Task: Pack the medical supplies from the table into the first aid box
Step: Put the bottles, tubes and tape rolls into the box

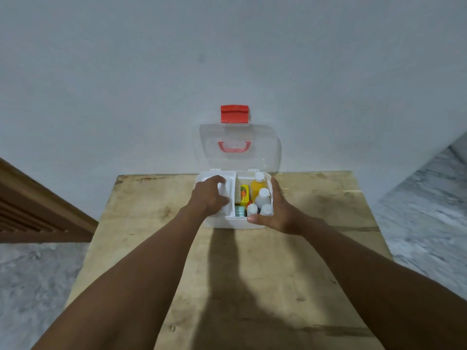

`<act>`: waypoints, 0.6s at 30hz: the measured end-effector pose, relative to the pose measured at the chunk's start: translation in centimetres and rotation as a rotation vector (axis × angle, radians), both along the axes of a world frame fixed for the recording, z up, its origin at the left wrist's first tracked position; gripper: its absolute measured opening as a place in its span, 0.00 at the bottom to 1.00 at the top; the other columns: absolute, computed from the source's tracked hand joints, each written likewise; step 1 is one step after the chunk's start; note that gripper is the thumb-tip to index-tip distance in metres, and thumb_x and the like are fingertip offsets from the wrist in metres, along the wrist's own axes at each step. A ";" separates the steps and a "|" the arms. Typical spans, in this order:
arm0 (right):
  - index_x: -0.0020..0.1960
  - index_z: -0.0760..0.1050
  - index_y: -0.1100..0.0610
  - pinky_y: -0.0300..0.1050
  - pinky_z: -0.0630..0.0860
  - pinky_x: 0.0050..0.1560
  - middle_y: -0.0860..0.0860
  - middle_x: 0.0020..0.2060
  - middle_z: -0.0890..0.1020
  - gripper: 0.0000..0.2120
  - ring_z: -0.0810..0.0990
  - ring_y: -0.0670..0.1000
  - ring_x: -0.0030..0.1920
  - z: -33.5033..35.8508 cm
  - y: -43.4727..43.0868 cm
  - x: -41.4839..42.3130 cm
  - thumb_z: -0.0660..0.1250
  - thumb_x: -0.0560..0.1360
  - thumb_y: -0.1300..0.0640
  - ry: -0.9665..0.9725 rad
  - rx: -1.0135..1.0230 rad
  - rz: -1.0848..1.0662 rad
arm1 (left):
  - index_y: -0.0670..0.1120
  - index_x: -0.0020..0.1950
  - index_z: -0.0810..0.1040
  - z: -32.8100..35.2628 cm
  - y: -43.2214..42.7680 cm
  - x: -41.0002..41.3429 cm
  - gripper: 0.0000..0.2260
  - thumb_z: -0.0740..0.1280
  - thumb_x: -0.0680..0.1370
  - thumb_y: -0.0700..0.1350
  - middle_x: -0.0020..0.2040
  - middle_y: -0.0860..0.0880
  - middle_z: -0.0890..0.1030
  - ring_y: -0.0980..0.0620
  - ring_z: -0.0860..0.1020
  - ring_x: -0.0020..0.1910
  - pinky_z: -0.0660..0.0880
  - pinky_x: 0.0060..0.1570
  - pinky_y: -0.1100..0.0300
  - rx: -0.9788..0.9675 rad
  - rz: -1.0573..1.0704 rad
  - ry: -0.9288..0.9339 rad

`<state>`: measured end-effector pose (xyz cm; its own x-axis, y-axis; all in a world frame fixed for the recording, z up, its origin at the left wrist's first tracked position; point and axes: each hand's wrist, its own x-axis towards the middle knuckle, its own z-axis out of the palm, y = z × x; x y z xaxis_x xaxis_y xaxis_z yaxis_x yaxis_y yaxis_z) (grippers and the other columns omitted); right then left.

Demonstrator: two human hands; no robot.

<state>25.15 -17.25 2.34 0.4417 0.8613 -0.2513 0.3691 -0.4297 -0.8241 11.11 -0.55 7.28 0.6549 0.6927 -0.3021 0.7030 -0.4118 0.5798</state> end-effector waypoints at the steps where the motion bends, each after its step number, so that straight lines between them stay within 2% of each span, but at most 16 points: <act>1: 0.67 0.38 0.24 0.48 0.64 0.72 0.41 0.74 0.57 0.55 0.63 0.45 0.73 0.1 0.0 -0.1 0.80 0.62 0.41 -0.003 0.014 -0.004 | 0.52 0.69 0.73 -0.1 0.1 0.1 0.24 0.73 0.74 0.46 0.66 0.47 0.76 0.46 0.74 0.63 0.69 0.54 0.60 0.010 0.005 -0.007; 2: 0.63 0.38 0.21 0.45 0.64 0.71 0.41 0.73 0.58 0.53 0.64 0.44 0.72 0.1 -0.1 -0.1 0.80 0.64 0.45 -0.003 0.023 -0.007 | 0.52 0.69 0.73 -0.3 0.2 0.1 0.24 0.73 0.74 0.47 0.66 0.47 0.77 0.46 0.74 0.63 0.69 0.55 0.59 0.025 0.008 -0.011; 5: 0.60 0.37 0.22 0.40 0.64 0.66 0.39 0.72 0.59 0.53 0.65 0.42 0.69 0.1 0.0 -0.2 0.79 0.67 0.51 -0.031 0.037 0.000 | 0.52 0.68 0.74 -0.6 0.0 0.2 0.25 0.74 0.72 0.48 0.62 0.46 0.79 0.45 0.76 0.61 0.71 0.57 0.57 0.042 0.025 -0.021; 9: 0.58 0.40 0.18 0.39 0.66 0.64 0.40 0.71 0.60 0.53 0.67 0.43 0.68 0.1 0.1 -0.1 0.79 0.67 0.54 -0.013 0.046 0.002 | 0.53 0.69 0.73 -1.0 -0.1 0.3 0.25 0.74 0.73 0.50 0.61 0.45 0.80 0.45 0.77 0.59 0.73 0.57 0.57 0.030 0.043 -0.028; 14: 0.72 0.43 0.34 0.49 0.71 0.68 0.41 0.70 0.64 0.53 0.69 0.44 0.69 0.4 0.2 -0.2 0.80 0.65 0.48 0.033 0.006 0.024 | 0.53 0.71 0.72 -1.4 -0.6 -0.1 0.25 0.72 0.75 0.51 0.62 0.46 0.81 0.46 0.77 0.61 0.73 0.61 0.55 0.033 0.034 -0.030; 18: 0.76 0.34 0.40 0.58 0.66 0.72 0.43 0.76 0.58 0.65 0.62 0.49 0.75 -0.4 0.1 0.1 0.79 0.58 0.33 0.029 -0.042 -0.016 | 0.50 0.74 0.70 -1.2 -1.4 -1.4 0.26 0.70 0.76 0.51 0.61 0.46 0.81 0.45 0.77 0.61 0.73 0.61 0.51 0.113 0.030 -0.057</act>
<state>25.26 -17.15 1.90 0.4475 0.8424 -0.3002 0.3382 -0.4702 -0.8152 9.76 -1.97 6.09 0.6474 0.7397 -0.1838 0.6832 -0.4563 0.5702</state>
